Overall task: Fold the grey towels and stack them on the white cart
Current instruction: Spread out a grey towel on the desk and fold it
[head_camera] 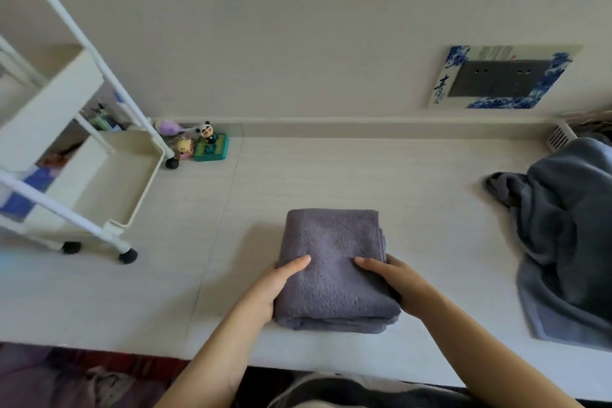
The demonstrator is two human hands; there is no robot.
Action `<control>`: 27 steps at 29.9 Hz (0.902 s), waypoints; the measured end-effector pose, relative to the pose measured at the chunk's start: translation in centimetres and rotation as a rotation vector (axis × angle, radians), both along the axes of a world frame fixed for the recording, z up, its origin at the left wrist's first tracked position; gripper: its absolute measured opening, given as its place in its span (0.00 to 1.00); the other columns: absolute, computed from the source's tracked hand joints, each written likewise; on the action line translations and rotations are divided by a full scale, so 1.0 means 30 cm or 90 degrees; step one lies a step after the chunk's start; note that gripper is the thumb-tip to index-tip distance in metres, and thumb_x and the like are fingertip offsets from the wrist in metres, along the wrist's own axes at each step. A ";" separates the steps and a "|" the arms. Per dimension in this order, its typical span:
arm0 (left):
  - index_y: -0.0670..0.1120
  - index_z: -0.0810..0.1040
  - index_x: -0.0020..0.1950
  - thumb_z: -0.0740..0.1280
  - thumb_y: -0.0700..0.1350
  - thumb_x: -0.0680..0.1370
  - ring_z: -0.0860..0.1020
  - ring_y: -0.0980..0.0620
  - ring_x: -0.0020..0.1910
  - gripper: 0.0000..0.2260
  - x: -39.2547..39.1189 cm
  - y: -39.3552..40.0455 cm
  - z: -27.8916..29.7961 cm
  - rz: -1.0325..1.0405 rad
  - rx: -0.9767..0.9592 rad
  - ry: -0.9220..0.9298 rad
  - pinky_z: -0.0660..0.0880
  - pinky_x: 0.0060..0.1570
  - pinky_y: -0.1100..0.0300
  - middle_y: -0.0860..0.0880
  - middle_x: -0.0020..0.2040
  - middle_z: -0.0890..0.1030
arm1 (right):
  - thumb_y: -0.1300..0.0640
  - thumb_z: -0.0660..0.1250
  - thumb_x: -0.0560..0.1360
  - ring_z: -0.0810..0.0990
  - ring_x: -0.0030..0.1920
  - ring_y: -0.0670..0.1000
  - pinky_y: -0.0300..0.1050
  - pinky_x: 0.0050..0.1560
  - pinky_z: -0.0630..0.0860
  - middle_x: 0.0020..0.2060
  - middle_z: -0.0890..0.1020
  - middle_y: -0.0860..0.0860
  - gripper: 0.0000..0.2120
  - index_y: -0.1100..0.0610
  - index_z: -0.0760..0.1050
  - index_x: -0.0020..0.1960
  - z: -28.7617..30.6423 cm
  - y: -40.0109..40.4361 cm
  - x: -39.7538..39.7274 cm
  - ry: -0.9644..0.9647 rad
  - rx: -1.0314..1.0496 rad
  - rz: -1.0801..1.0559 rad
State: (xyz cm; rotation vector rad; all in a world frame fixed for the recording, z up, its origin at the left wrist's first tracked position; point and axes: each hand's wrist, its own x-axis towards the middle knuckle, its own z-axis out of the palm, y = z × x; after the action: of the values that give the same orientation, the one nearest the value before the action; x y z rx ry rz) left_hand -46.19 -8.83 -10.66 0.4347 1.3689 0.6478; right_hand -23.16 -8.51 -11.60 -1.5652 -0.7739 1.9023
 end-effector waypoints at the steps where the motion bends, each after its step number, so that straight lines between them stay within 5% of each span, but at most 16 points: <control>1: 0.39 0.77 0.57 0.74 0.48 0.66 0.82 0.43 0.49 0.23 -0.036 0.003 0.010 0.025 0.016 -0.003 0.78 0.45 0.54 0.41 0.49 0.84 | 0.55 0.73 0.70 0.83 0.49 0.53 0.43 0.44 0.79 0.51 0.83 0.55 0.20 0.60 0.73 0.59 0.018 0.025 -0.031 0.014 0.016 0.024; 7: 0.40 0.77 0.57 0.74 0.48 0.67 0.83 0.45 0.48 0.22 -0.274 0.020 0.090 0.186 0.128 0.022 0.78 0.42 0.55 0.42 0.49 0.84 | 0.44 0.81 0.56 0.81 0.55 0.52 0.51 0.58 0.77 0.57 0.80 0.54 0.42 0.58 0.69 0.64 0.105 0.220 -0.258 -0.013 0.124 0.216; 13: 0.42 0.77 0.57 0.75 0.47 0.69 0.82 0.45 0.49 0.19 -0.515 0.071 0.142 0.361 0.221 0.071 0.79 0.45 0.52 0.44 0.51 0.84 | 0.44 0.80 0.57 0.79 0.59 0.52 0.53 0.62 0.74 0.60 0.78 0.52 0.44 0.58 0.67 0.68 0.214 0.414 -0.572 0.025 0.224 0.362; 18: 0.43 0.78 0.57 0.75 0.47 0.70 0.82 0.46 0.51 0.19 -0.662 0.166 0.161 0.493 0.272 0.052 0.79 0.50 0.48 0.46 0.52 0.83 | 0.51 0.73 0.68 0.79 0.58 0.53 0.47 0.57 0.76 0.57 0.81 0.54 0.27 0.57 0.73 0.64 0.291 0.591 -0.794 0.043 0.212 0.389; 22: 0.44 0.76 0.60 0.75 0.49 0.70 0.81 0.46 0.53 0.22 -0.736 0.259 0.144 0.597 0.285 0.051 0.77 0.55 0.47 0.46 0.55 0.82 | 0.43 0.71 0.67 0.78 0.56 0.53 0.47 0.53 0.74 0.57 0.79 0.51 0.26 0.53 0.74 0.61 0.334 0.732 -0.921 -0.041 0.158 0.404; 27: 0.44 0.73 0.63 0.75 0.53 0.69 0.80 0.48 0.54 0.26 -0.786 0.361 0.107 0.701 0.302 0.084 0.77 0.56 0.48 0.47 0.58 0.80 | 0.50 0.69 0.73 0.77 0.52 0.53 0.49 0.53 0.77 0.53 0.77 0.50 0.14 0.54 0.75 0.56 0.319 0.830 -1.043 -0.031 0.164 0.363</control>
State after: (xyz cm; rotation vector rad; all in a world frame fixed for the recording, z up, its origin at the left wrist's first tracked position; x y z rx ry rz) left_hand -69.77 1.99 -7.46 0.0468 1.5220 1.8940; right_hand -54.45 16.41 -2.04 -1.3228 -1.5505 2.0337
